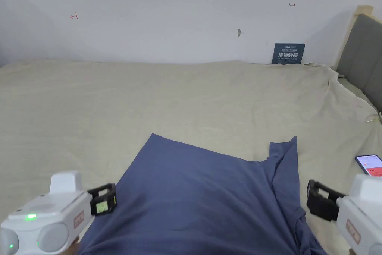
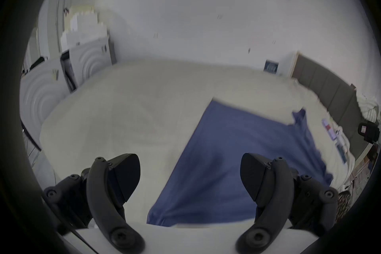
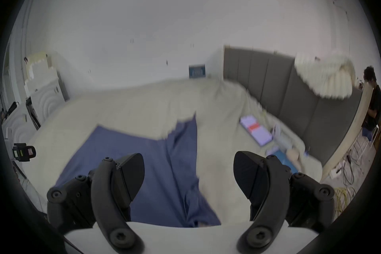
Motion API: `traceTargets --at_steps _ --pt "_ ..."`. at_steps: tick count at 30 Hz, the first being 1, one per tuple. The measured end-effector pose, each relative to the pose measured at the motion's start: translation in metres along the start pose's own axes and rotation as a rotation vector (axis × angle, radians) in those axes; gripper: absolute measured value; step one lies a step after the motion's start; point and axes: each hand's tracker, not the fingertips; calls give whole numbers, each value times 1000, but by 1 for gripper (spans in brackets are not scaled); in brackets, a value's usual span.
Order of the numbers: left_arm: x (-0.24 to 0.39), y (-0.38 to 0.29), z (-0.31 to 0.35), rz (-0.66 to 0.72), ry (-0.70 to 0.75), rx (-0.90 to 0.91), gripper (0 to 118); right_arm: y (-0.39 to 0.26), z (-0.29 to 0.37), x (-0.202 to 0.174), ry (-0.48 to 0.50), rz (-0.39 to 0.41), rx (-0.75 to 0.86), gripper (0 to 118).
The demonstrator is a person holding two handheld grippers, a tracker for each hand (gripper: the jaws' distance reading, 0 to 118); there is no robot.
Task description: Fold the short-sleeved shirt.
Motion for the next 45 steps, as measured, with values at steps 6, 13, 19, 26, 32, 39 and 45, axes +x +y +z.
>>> traceTargets --at_steps 6,13,19,26,32,39,45 --pt "26 42 21 -26 -3 218 102 33 21 -3 -27 45 151 91" --pt "43 35 25 -68 -53 310 43 31 29 -12 -32 84 185 49" --pt "41 33 11 -17 -146 271 0 30 30 -15 -25 91 201 0" --pt "42 47 -20 -30 -160 232 0 36 14 -12 -25 85 197 0" --pt "52 86 -92 -61 -213 76 0 42 -18 -9 -33 83 174 0" --pt "77 124 -210 -85 -201 -149 3 39 -75 -7 -45 88 108 0" --pt "88 134 -316 -52 -154 -345 95 31 -121 -8 -47 100 55 0"
